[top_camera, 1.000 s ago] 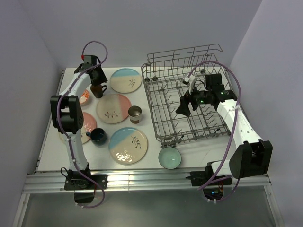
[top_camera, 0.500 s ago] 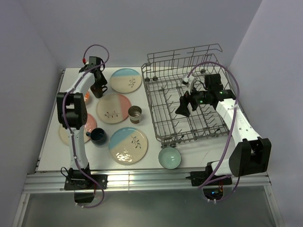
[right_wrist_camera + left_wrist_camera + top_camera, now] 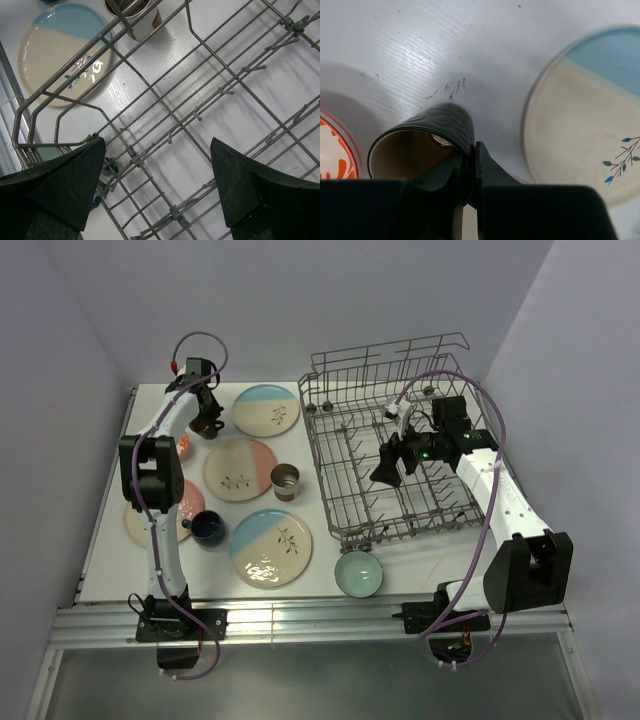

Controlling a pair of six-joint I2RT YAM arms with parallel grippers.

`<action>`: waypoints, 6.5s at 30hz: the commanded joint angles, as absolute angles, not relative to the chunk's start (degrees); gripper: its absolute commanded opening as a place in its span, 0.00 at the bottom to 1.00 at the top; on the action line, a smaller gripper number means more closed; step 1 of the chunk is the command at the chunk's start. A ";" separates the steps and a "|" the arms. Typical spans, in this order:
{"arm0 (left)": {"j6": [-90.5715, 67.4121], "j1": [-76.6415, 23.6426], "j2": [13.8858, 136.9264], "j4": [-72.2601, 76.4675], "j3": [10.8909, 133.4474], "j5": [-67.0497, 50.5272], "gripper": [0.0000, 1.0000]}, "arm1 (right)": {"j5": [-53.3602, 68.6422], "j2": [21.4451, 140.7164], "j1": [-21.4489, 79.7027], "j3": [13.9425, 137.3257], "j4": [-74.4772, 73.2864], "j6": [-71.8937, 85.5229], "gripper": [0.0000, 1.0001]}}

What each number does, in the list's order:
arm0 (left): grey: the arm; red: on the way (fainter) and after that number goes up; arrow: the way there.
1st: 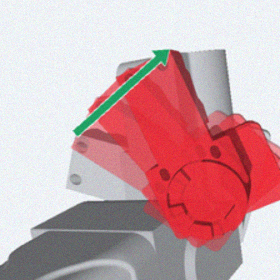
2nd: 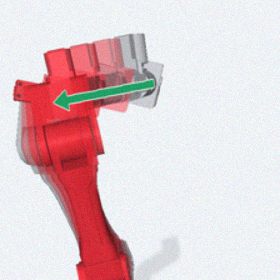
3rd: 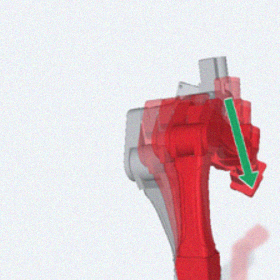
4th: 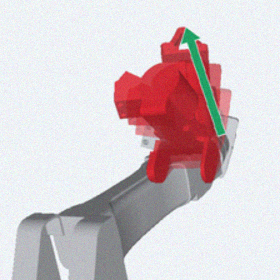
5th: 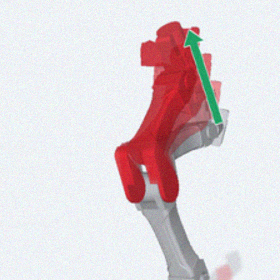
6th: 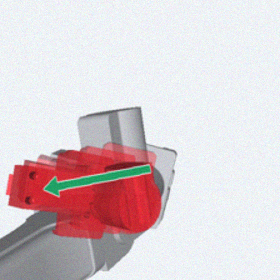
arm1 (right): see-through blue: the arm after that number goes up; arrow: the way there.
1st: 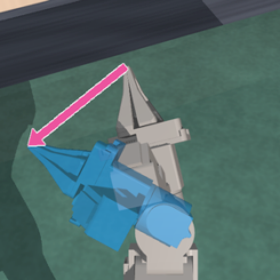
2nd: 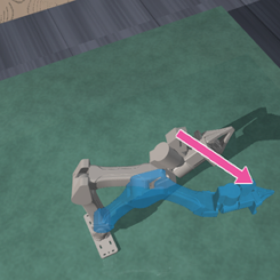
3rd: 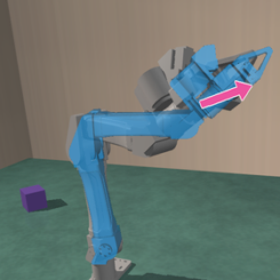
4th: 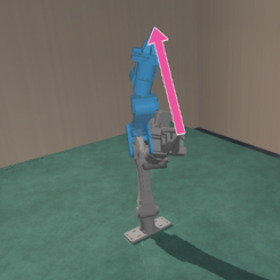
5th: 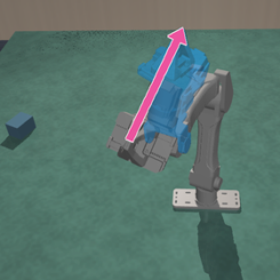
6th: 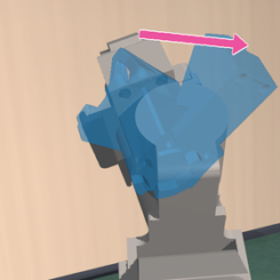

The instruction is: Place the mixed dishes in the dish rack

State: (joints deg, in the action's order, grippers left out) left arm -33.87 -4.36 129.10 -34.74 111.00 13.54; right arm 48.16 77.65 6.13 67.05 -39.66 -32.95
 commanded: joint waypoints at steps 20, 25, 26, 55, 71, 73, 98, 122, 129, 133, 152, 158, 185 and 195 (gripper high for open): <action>-37.96 -4.92 84.31 5.16 77.36 -24.15 0.00 | 58.27 77.34 6.33 80.50 -41.06 -14.84 0.89; -44.29 -12.55 74.98 26.60 64.98 -28.91 0.00 | 61.51 82.61 7.90 88.14 -31.75 12.26 0.84; -44.73 -14.05 74.19 28.63 63.99 -27.96 0.00 | 62.13 83.40 8.61 88.24 -29.38 22.66 0.83; -46.84 -34.28 71.89 48.33 53.44 -16.96 0.00 | 54.93 80.33 19.95 68.12 11.69 75.06 0.61; -47.46 -35.16 73.39 51.15 53.96 -16.43 0.00 | 55.55 80.68 22.24 67.06 13.62 75.50 0.50; -47.81 -35.24 73.56 51.42 54.05 -16.87 0.00 | 55.46 81.21 22.24 67.76 12.92 74.88 0.47; -52.12 -37.53 75.85 56.69 52.12 -18.19 0.21 | 59.15 83.94 19.08 67.76 20.21 75.94 0.00; -29.82 -37.44 64.27 17.30 59.49 -6.78 0.85 | 45.87 85.25 2.65 83.29 -16.55 31.53 0.00; -25.49 -37.35 53.10 0.36 55.39 6.57 0.93 | 14.28 89.55 2.55 95.88 -28.65 5.03 0.00; -27.68 -37.35 45.89 -2.02 48.70 10.62 0.94 | 10.71 96.39 3.16 100.63 -29.62 -6.21 0.00; -30.85 -37.26 32.61 -11.25 39.20 19.60 0.99 | 13.27 119.43 1.15 120.92 -34.36 -54.48 0.00; -30.59 -37.27 33.13 -11.87 39.37 19.95 0.99 | 13.97 125.06 -1.49 124.80 -35.59 -59.76 0.00; -30.23 -37.27 39.73 -12.66 42.10 18.90 0.99 | 18.46 136.75 -5.45 129.81 -34.01 -76.90 0.00; -30.67 -37.27 41.84 -12.75 42.80 18.28 0.99 | 19.16 139.30 -5.71 131.04 -34.02 -77.78 0.00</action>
